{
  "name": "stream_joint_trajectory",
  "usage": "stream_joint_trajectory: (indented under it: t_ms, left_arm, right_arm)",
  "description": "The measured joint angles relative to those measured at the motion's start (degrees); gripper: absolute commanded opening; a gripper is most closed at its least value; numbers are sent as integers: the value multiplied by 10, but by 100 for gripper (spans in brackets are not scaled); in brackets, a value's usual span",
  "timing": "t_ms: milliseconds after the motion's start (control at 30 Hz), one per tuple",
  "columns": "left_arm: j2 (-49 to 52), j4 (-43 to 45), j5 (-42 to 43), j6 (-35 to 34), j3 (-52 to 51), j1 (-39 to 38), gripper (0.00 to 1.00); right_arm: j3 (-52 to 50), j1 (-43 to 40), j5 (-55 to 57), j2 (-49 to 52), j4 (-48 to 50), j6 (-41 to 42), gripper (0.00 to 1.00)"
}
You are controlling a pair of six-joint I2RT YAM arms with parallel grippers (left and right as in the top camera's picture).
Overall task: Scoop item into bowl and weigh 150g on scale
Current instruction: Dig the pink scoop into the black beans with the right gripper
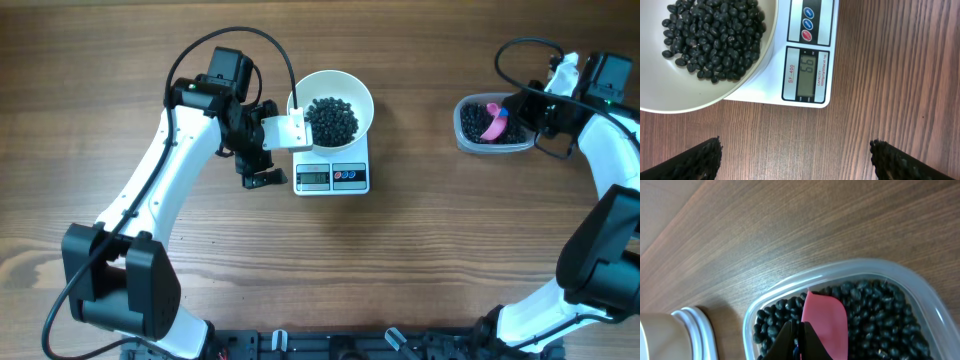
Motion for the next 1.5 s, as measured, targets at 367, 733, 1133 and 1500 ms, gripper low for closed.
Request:
stream_joint_trajectory:
  t_ms: [367,733,1133,1500]
  left_arm:
    - [0,0,0,0,0,0,100]
    - [0,0,0,0,0,0,100]
    - [0,0,0,0,0,0,100]
    - [0,0,0,0,0,0,100]
  right_arm:
    - [1,-28,-43,9,-7,4,4]
    - [-6,-103,-134,25,-11,17,4]
    - [-6,-179,-273,25,-15,10,5]
    - [-6,-188,-344,25,-17,8,4]
